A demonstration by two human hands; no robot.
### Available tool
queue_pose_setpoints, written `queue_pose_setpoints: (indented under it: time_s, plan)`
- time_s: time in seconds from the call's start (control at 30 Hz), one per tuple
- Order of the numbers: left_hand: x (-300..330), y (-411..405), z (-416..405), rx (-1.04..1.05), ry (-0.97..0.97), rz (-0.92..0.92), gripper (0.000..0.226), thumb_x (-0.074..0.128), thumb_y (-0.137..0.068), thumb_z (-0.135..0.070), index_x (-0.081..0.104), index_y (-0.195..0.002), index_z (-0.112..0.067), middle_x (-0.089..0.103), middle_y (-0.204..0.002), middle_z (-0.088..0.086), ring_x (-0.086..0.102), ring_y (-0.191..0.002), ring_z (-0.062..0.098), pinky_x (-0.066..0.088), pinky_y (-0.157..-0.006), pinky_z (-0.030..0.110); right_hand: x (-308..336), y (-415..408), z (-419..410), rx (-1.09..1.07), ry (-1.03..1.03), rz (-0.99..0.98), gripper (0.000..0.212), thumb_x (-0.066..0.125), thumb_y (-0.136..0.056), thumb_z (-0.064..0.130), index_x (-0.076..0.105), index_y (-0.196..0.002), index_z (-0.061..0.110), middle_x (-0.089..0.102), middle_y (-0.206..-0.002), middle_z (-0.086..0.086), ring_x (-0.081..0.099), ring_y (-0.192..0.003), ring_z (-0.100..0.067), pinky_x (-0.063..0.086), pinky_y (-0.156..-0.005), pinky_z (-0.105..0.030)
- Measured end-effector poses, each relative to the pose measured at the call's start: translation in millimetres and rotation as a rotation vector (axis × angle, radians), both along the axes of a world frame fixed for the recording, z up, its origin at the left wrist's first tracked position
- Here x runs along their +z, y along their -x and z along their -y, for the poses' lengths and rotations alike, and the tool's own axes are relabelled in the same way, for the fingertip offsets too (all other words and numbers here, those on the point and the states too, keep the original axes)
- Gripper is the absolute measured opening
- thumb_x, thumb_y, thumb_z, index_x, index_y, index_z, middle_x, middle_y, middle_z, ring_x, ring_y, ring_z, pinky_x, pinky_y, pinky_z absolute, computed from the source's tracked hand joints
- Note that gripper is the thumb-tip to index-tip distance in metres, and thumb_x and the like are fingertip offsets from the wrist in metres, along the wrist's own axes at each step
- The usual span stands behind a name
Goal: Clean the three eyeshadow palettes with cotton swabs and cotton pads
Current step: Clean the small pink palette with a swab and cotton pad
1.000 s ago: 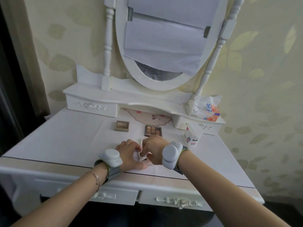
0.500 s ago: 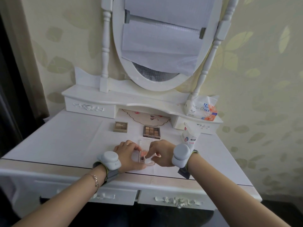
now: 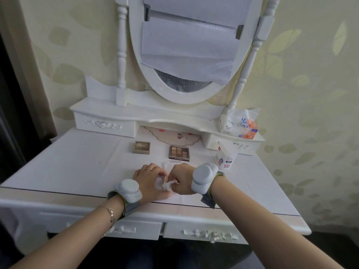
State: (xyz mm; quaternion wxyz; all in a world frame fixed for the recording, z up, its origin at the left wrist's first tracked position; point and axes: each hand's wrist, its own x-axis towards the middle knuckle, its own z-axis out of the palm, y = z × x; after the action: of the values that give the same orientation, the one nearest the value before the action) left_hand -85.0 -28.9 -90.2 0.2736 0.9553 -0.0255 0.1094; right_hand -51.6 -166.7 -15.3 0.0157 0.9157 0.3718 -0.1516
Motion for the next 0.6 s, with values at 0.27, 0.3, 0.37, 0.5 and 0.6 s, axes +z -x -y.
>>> queue_pose_setpoints:
  time_s: [0.27,0.3,0.37,0.5,0.6]
  plan:
    - [8,4,-1,-0.049,0.008,-0.040,0.071,0.034,-0.035,-0.073,0.047,-0.096,-0.038,0.042,-0.103,-0.019,0.039,-0.105,0.004,0.020,-0.083,0.018,8,-8,2,-0.103,-0.010,-0.173,0.039,0.049,-0.088,0.026,0.044,-0.050,0.019,0.039,-0.055,0.000,0.036,-0.063,-0.023,0.030,-0.055,-0.026]
    - [8,4,-1,-0.055,0.001,-0.036,0.074,0.034,-0.036,-0.074,0.049,-0.099,-0.036,0.042,-0.103,-0.019,0.040,-0.106,0.004,0.021,-0.084,0.019,8,-9,3,-0.113,-0.009,-0.171,0.038,0.050,-0.088,0.027,0.046,-0.051,0.018,0.040,-0.056,-0.001,0.036,-0.064,-0.023,0.030,-0.055,-0.027]
    - [6,3,-2,-0.063,-0.009,-0.033,0.077,0.035,-0.039,-0.074,0.051,-0.102,-0.034,0.043,-0.105,-0.019,0.041,-0.109,0.006,0.021,-0.084,0.019,9,-11,5,-0.138,0.032,-0.169,0.034,0.050,-0.087,0.031,0.052,-0.057,0.014,0.044,-0.062,-0.004,0.037,-0.065,-0.023,0.032,-0.058,-0.027]
    - [6,1,-3,-0.084,-0.029,-0.037,0.077,0.035,-0.040,-0.076,0.050,-0.104,-0.034,0.042,-0.105,-0.020,0.041,-0.109,0.006,0.022,-0.085,0.020,8,-20,12,-0.171,0.105,-0.173,0.030,0.051,-0.084,0.035,0.060,-0.065,0.014,0.052,-0.068,-0.005,0.041,-0.064,-0.023,0.036,-0.063,-0.027]
    - [7,2,-3,-0.075,-0.038,-0.038,0.080,0.034,-0.039,-0.076,0.051,-0.105,-0.033,0.041,-0.103,-0.020,0.041,-0.109,0.005,0.022,-0.085,0.019,5,-22,9,-0.160,0.156,-0.132,0.028,0.051,-0.080,0.033,0.063,-0.073,0.009,0.054,-0.069,-0.005,0.043,-0.064,-0.024,0.037,-0.064,-0.028]
